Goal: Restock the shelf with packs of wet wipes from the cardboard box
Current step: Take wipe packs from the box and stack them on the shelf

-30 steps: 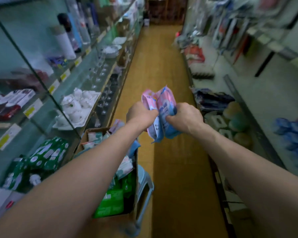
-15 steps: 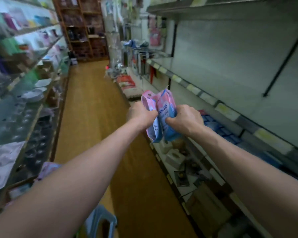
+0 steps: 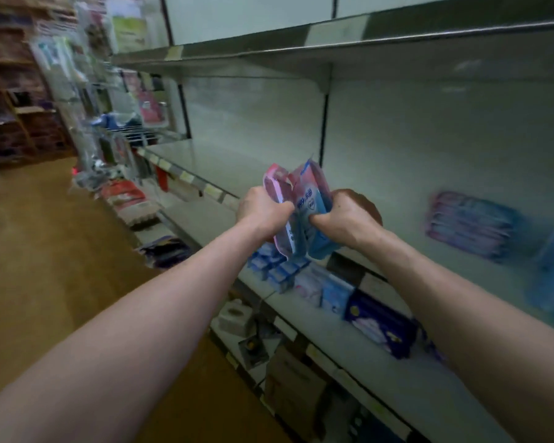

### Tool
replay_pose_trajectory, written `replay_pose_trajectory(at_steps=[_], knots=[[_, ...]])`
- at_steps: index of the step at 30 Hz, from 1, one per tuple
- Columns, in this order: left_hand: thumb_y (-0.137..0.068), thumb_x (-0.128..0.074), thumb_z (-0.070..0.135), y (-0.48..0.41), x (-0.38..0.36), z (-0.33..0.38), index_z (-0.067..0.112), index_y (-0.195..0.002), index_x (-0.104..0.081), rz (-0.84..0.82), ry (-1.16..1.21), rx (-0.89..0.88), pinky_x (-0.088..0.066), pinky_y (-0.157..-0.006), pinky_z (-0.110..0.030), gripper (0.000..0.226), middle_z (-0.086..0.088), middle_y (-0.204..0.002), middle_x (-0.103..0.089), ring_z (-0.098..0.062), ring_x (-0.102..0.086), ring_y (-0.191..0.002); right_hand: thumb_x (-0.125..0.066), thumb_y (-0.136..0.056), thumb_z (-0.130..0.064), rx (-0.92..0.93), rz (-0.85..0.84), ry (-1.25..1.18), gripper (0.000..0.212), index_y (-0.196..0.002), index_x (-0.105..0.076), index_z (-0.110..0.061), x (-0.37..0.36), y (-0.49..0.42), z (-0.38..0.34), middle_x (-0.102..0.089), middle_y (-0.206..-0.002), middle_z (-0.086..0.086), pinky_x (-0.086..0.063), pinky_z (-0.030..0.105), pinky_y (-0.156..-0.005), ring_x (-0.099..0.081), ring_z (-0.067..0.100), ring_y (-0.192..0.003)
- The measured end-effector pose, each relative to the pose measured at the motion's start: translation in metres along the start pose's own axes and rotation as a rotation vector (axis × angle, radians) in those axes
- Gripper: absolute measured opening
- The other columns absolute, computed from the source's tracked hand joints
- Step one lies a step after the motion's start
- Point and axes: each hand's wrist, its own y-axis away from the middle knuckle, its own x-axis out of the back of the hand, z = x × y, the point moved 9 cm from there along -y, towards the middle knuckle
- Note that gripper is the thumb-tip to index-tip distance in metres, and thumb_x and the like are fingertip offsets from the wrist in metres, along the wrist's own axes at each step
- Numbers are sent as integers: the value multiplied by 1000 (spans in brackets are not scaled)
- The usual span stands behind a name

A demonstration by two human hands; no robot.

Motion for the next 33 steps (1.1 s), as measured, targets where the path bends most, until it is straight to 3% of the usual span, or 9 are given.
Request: replay_pose_trajectory(at_steps=[5,10,13,17,21,25,26,29,33], knots=[[-78,-64,22,-9,-76,49,10,-87,-65,-156,52,-49,-59,-73,-46,15,-16,-94,-71,-34,-69,-82,-62,-82,-39,-63,101,52,25,-91,-59,-16,48,-5,64,-57,-78,1,-33,24,-48,-54,19,-64],[-86,-60,17,-13,-138,90,13,-81,-62,-322,113,-151,-61,-67,-42,7,-11,-86,-69,-28,-69,-75,-62,-82,-37,-192,162,82,22,-86,-58,-15,81,-12,118,-60,-77,3,-41,27,-57,-58,24,-71],[-89,-60,18,-24,-171,106,18,-75,-54,-408,132,-168,-61,-66,-39,15,-4,-78,-63,-23,-67,-71,-63,-83,-37,-258,209,86,22,-86,-60,-15,95,-16,142,-63,-79,4,-44,28,-59,-59,24,-70],[-89,-63,21,-41,-200,129,16,-76,-52,-470,169,-180,-60,-72,-45,18,-9,-84,-62,-28,-66,-77,-64,-84,-38,-344,264,109,23,-87,-59,-17,114,-24,166,-60,-81,3,-41,27,-60,-57,23,-72],[-87,-66,24,-59,-223,139,8,-90,-58,-501,294,-143,-60,-71,-46,18,-14,-96,-67,-31,-67,-84,-65,-84,-36,-426,278,55,22,-90,-63,-15,121,-30,189,-60,-80,2,-41,27,-61,-57,21,-72],[-89,-64,24,-73,-243,131,1,-90,-56,-521,546,66,-55,-65,-36,24,-13,-90,-63,-27,-62,-77,-69,-82,-29,-513,314,-216,26,-96,-66,-8,128,-27,217,-67,-89,6,-54,29,-69,-65,23,-79],[-88,-64,22,-75,-249,128,-1,-90,-58,-545,631,134,-56,-66,-36,24,-14,-90,-65,-28,-64,-76,-68,-84,-24,-526,325,-330,23,-98,-66,-7,130,-26,223,-68,-86,6,-55,24,-63,-65,21,-75],[-88,-56,18,-70,-272,135,-5,-116,-60,-789,891,274,-58,-79,-43,38,-22,-116,-64,-36,-66,-93,-61,-92,-19,-589,301,-566,17,-106,-59,-10,132,-21,238,-61,-78,2,-44,14,-37,-59,14,-64],[-92,-45,24,-53,-290,159,1,-109,-61,-1036,931,247,-53,-88,-42,33,-18,-109,-64,-32,-63,-94,-59,-94,-22,-651,208,-712,20,-109,-57,-10,135,-23,255,-65,-84,7,-48,19,-38,-64,17,-65]])
